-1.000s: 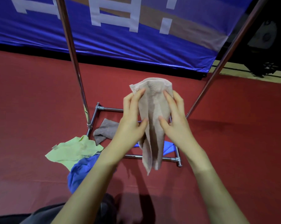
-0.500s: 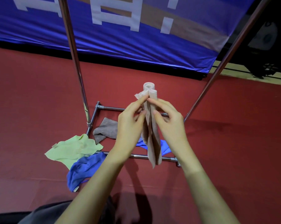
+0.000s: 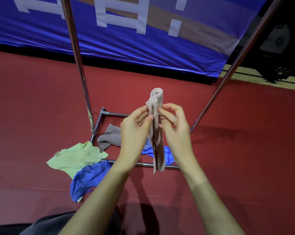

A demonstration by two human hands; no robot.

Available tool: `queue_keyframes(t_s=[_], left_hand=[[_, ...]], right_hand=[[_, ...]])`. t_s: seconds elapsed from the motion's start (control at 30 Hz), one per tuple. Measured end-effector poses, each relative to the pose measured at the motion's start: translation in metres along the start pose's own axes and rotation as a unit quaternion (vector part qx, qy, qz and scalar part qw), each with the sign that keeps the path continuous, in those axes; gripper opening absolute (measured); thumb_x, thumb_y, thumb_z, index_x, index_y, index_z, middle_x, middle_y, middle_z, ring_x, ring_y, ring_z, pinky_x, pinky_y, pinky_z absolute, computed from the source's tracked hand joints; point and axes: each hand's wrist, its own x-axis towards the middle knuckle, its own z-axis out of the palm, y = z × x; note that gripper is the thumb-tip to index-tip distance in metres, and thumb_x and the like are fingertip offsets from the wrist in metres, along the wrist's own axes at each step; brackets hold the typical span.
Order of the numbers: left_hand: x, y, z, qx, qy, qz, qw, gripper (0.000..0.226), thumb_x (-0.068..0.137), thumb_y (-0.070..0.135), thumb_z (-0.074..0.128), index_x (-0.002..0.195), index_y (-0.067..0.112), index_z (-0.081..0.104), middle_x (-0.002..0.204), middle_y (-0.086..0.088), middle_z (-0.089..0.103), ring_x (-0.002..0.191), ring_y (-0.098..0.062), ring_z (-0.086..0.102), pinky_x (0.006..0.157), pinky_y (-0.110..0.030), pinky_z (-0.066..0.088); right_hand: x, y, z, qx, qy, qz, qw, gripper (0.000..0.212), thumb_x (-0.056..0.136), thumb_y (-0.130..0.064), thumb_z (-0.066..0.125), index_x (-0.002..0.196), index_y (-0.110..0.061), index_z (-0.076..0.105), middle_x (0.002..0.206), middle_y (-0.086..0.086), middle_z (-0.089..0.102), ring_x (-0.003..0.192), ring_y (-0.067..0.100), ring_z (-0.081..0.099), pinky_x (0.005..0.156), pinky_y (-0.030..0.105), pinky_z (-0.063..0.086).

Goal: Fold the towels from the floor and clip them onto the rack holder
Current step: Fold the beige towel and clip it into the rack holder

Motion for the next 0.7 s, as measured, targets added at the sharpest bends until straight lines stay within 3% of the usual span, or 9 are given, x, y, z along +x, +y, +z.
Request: queue_keyframes(t_s=[0.1, 0.2, 0.23, 0.3, 0.4, 0.47, 0.53, 0.7], left_hand=[[-0.003, 0.004, 0.003, -0.013, 0.001, 0.003, 1.000, 0.021, 0.082, 0.005, 0.066, 0.101, 0.015, 0.068, 0.094, 0.007, 0.072, 0.092, -0.002, 0.067, 0.082, -0.016, 0.051], [-0.001, 0.001, 0.002, 0.020, 0.043, 0.016, 0.999, 0.012, 0.082, 0.009, 0.068, 0.093, 0.014, 0.070, 0.086, 0.006, 0.073, 0.085, -0.005, 0.067, 0.081, -0.023, 0.051], [0.000, 0.000, 0.000, 0.029, 0.053, 0.019, 0.998, 0.013, 0.084, 0.008, 0.066, 0.095, 0.012, 0.070, 0.087, 0.004, 0.073, 0.086, -0.006, 0.067, 0.082, -0.024, 0.051], [0.002, 0.000, -0.002, 0.055, 0.061, 0.036, 0.996, 0.017, 0.087, 0.006, 0.061, 0.100, 0.012, 0.070, 0.092, 0.006, 0.073, 0.089, -0.005, 0.067, 0.085, -0.025, 0.051], [0.005, 0.005, -0.005, 0.092, 0.046, 0.061, 0.993, 0.024, 0.088, 0.003, 0.056, 0.103, 0.017, 0.069, 0.096, 0.013, 0.071, 0.093, -0.001, 0.065, 0.089, -0.024, 0.049], [0.005, 0.007, -0.006, 0.105, 0.031, 0.073, 0.991, 0.029, 0.089, 0.000, 0.053, 0.102, 0.021, 0.068, 0.098, 0.015, 0.070, 0.096, 0.000, 0.064, 0.090, -0.022, 0.048], [0.006, 0.010, -0.006, 0.112, 0.026, 0.087, 0.990, 0.030, 0.090, -0.001, 0.050, 0.101, 0.022, 0.066, 0.099, 0.016, 0.068, 0.096, 0.000, 0.063, 0.090, -0.022, 0.047], [0.009, 0.016, -0.004, 0.091, -0.037, 0.108, 0.989, 0.028, 0.094, 0.014, 0.041, 0.118, 0.011, 0.055, 0.113, 0.004, 0.063, 0.108, -0.004, 0.056, 0.096, -0.022, 0.041]], right_hand=[[-0.004, 0.003, -0.001, -0.008, -0.018, 0.006, 1.000, 0.037, 0.078, -0.005, 0.043, 0.105, -0.030, 0.050, 0.108, -0.012, 0.070, 0.091, 0.034, 0.061, 0.084, 0.051, 0.048], [-0.006, 0.003, -0.005, 0.000, -0.052, -0.003, 0.999, 0.040, 0.078, -0.001, 0.042, 0.105, -0.030, 0.050, 0.100, -0.023, 0.070, 0.092, 0.042, 0.059, 0.084, 0.052, 0.048], [-0.004, 0.002, -0.007, 0.016, -0.054, -0.003, 0.998, 0.039, 0.081, 0.002, 0.043, 0.105, -0.028, 0.051, 0.100, -0.021, 0.070, 0.093, 0.038, 0.062, 0.086, 0.051, 0.050], [0.005, 0.000, -0.012, 0.048, -0.024, 0.000, 0.999, 0.035, 0.086, 0.005, 0.049, 0.103, -0.026, 0.053, 0.097, -0.010, 0.072, 0.094, 0.019, 0.066, 0.086, 0.035, 0.053], [0.024, -0.005, -0.019, 0.033, 0.006, 0.003, 0.999, 0.037, 0.081, -0.001, 0.065, 0.108, -0.024, 0.054, 0.103, -0.008, 0.063, 0.093, 0.004, 0.058, 0.081, 0.015, 0.047], [0.033, -0.008, -0.022, 0.017, -0.053, 0.025, 0.998, 0.037, 0.079, -0.002, 0.069, 0.110, -0.019, 0.058, 0.106, -0.006, 0.064, 0.096, 0.003, 0.059, 0.084, 0.015, 0.046], [0.037, -0.012, -0.023, 0.029, -0.092, 0.028, 0.995, 0.026, 0.079, 0.002, 0.066, 0.101, -0.011, 0.063, 0.095, -0.001, 0.067, 0.087, 0.003, 0.061, 0.079, 0.015, 0.047], [0.041, -0.029, -0.026, 0.070, -0.057, 0.007, 0.996, 0.019, 0.077, 0.003, 0.067, 0.087, -0.013, 0.068, 0.082, 0.000, 0.069, 0.079, 0.004, 0.060, 0.072, 0.017, 0.048]])
